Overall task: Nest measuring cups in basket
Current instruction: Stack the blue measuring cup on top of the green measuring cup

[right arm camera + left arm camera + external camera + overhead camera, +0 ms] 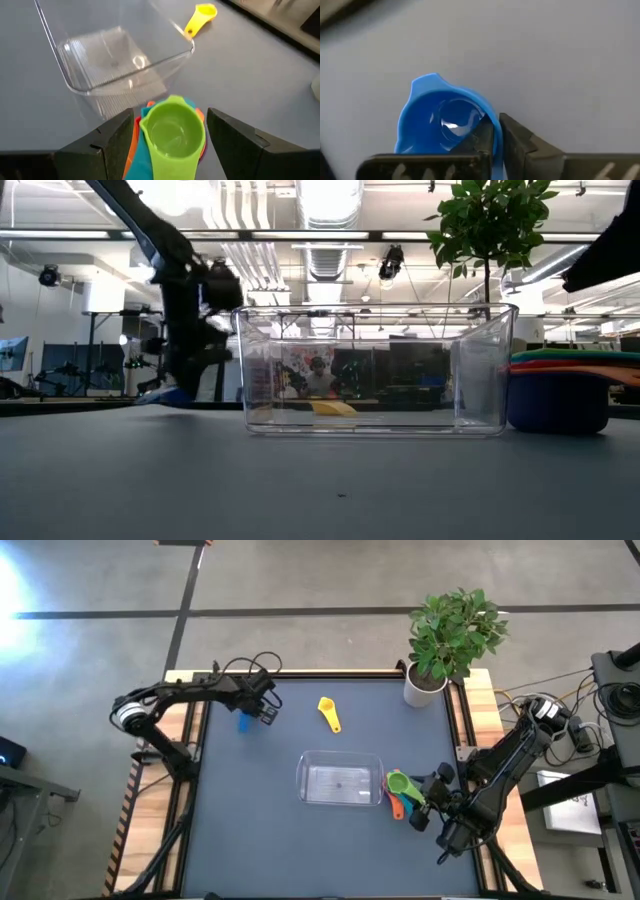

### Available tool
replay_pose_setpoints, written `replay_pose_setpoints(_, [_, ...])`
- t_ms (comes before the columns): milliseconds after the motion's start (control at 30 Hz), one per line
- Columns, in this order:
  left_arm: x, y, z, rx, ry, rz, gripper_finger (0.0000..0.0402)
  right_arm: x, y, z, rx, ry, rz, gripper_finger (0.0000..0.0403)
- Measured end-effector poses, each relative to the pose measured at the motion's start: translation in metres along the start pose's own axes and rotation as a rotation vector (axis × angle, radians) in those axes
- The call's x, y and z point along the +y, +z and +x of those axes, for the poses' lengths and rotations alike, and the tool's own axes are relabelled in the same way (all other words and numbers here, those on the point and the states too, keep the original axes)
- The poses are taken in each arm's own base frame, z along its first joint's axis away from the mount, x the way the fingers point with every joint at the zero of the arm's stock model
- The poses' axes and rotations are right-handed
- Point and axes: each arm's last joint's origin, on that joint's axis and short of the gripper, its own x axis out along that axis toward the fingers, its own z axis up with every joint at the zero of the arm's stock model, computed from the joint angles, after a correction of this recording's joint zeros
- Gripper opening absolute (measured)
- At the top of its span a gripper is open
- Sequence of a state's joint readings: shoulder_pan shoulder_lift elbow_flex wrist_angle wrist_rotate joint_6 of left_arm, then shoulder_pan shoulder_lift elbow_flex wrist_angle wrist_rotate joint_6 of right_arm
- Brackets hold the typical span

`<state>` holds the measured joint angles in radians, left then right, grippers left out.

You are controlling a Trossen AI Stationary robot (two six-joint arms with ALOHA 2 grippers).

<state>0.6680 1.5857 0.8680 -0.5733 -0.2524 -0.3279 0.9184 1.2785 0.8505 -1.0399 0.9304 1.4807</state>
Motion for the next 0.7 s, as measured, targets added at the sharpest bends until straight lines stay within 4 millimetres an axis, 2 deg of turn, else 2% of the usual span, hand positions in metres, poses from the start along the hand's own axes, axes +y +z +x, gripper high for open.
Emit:
replay_pose_setpoints(200, [-0.020, 0.010, -0.061, -0.338, -0.209, 0.003, 0.0002, -0.001, 0.005, 0.001, -0.151, -0.021, 0.003, 0.0237])
replay_pose_setpoints(433, [-0.042, 0.003, -0.138, -0.726, -0.512, -0.031, 0.0001, -0.005, 0.019, 0.009, -0.336, -0.104, -0.036, 0.0237])
replay_pose_setpoints(533, [-0.057, 0.000, -0.158, -0.855, -0.613, -0.033, 0.0001, -0.008, 0.029, 0.016, -0.394, -0.168, -0.050, 0.0237])
replay_pose_setpoints(700, [-0.082, -0.002, -0.168, -0.994, -0.650, -0.089, 0.0001, -0.011, 0.047, 0.026, -0.425, -0.261, -0.065, 0.0237])
